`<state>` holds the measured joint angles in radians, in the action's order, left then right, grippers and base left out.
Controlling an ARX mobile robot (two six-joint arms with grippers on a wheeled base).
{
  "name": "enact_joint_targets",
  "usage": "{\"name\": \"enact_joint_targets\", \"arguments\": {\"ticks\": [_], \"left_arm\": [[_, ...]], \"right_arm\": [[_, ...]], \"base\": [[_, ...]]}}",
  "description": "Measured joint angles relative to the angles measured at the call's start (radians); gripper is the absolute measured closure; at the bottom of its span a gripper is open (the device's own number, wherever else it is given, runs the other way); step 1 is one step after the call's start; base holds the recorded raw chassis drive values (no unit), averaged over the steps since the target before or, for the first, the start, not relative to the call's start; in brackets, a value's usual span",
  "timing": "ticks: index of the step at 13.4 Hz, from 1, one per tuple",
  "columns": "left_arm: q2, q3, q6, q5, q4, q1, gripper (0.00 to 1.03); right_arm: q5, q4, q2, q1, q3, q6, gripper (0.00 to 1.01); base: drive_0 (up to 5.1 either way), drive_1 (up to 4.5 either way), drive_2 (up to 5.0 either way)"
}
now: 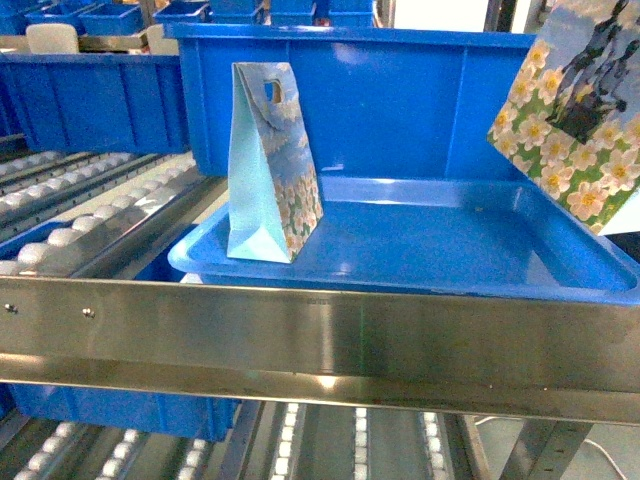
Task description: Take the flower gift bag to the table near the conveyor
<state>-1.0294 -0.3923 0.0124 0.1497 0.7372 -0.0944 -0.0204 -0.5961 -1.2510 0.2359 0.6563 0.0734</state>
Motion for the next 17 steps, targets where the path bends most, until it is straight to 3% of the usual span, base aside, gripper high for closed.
{"name": "enact_joint_targets", "arguments": {"ticks": [3,5,6,7,10,13,17], "left_arm": [[0.000,0.000,0.000,0.000,0.000,0.000,0.05],[0.000,0.000,0.000,0.000,0.000,0.000,0.05],[0.000,0.000,0.000,0.000,0.000,0.000,0.05],[0.000,0.000,0.000,0.000,0.000,0.000,0.05],[0.000,0.000,0.000,0.000,0.000,0.000,0.05],[0.000,0.000,0.000,0.000,0.000,0.000,0.05],[-0.054,-0.023,0.000,-0.016,0.030,-0.028,0.05]], "right_arm": [[0.049,0.054,0.261,-0.018,-0.139,-0.014,0.99],[0.135,0.109,0.486,-0.057,-0.245,-0.048,0.99],[0.176,0.156,0.581,-0.059,-0.298,-0.048,0.99],[0.238,0.163,0.661,-0.044,-0.355,-0.059,0.99],[0.384,0.206,0.892,0.072,-0.462,-0.125,0.99],[0.413,0.222,0.900,0.092,-0.473,-0.153,0.99],[0.413,0.221,0.900,0.092,-0.473,-0.153,0.99]], "base": [[0.0,0.00,0.0],[0.0,0.00,0.0],[0.0,0.00,0.0],[0.0,0.00,0.0],[0.0,0.00,0.0],[0.0,0.00,0.0],[0.0,0.00,0.0]]}}
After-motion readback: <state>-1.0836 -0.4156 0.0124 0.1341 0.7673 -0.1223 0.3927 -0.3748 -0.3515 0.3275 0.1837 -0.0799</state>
